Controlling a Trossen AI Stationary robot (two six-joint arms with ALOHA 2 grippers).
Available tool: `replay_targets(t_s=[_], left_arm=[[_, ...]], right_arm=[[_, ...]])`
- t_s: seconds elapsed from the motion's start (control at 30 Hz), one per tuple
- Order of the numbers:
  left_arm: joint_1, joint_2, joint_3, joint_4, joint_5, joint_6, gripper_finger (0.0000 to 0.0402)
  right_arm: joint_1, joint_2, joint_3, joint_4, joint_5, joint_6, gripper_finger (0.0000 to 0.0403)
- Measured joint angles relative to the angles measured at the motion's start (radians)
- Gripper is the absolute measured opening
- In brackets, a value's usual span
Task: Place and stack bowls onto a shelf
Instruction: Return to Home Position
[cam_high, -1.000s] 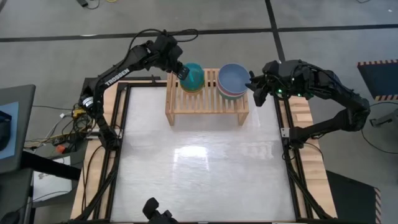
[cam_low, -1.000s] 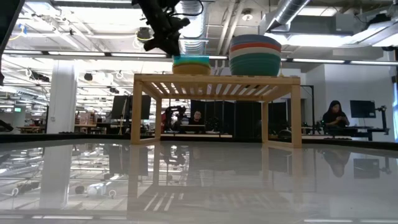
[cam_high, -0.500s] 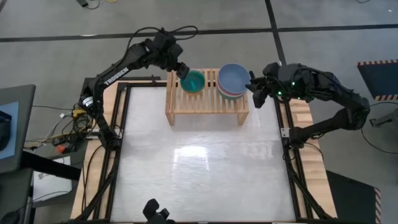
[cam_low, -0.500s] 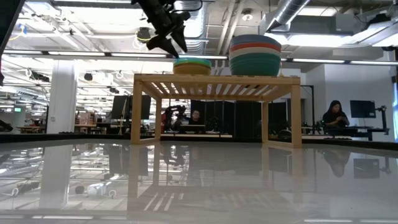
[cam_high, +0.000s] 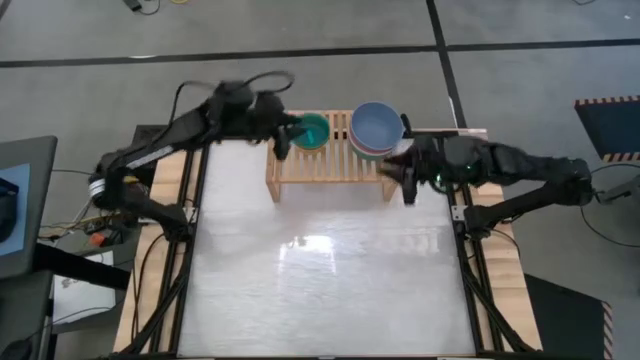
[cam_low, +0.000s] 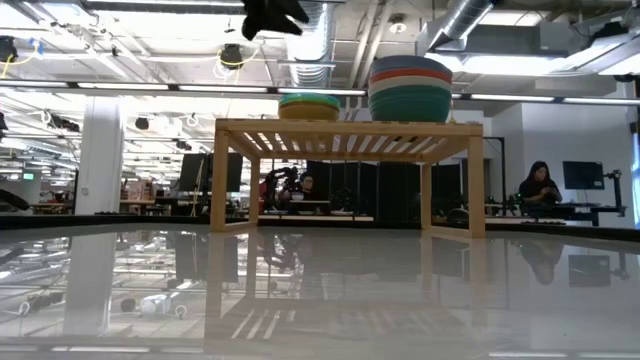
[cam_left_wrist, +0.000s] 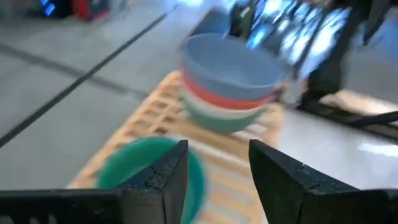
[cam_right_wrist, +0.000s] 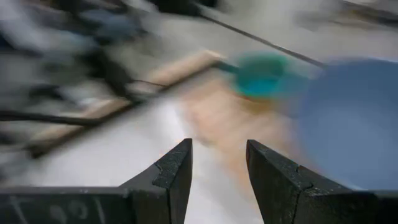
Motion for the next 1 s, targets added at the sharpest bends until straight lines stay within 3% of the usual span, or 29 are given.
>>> replay_targets(t_s=[0.1,0.2,0.27,0.37,0.5,0.63,0.73,0.9,1.0], left_arm=[[-0.05,-0.152,-0.237,0.233,0.041,-0.053,0.0142],[-0.117,-0.314,-0.433,0.421,0.051,-0.092,0.013],[-0.16,-0.411,-0.509,0.463,0.011,-0.084,0.0122],[-0.205,-0.529,-0.56,0.399,-0.104,-0.023,0.0109],[-0.22,-0.626,-0.606,0.244,-0.084,0.02,0.0089],[-0.261,-0.708,-0.692,0.205,-0.069,0.003,0.0044],[-0.307,-0.796,-0.836,0.293,-0.092,0.004,0.0008],[-0.376,-0.914,-1.079,0.612,-0.095,-0.069,0.0007],[-0.384,-0.945,-1.144,0.577,-0.173,0.03,0.0007]], right_arm=[[0.062,-0.021,-0.109,0.293,-0.149,-0.073,0.0175],[0.117,-0.004,-0.175,0.502,-0.182,-0.152,0.0174],[0.126,0.017,-0.181,0.496,-0.163,-0.143,0.0166],[0.121,0.059,-0.183,0.454,-0.163,-0.149,0.0143],[0.1,0.074,-0.185,0.468,-0.229,-0.319,0.0091],[0.074,0.009,-0.192,0.388,-0.248,-0.363,0.0022],[0.06,-0.09,-0.257,0.369,-0.247,-0.383,0.0019],[0.064,-0.267,-0.455,0.57,-0.263,-0.401,0.0018],[0.068,-0.35,-0.58,0.667,-0.334,-0.42,0.0018]])
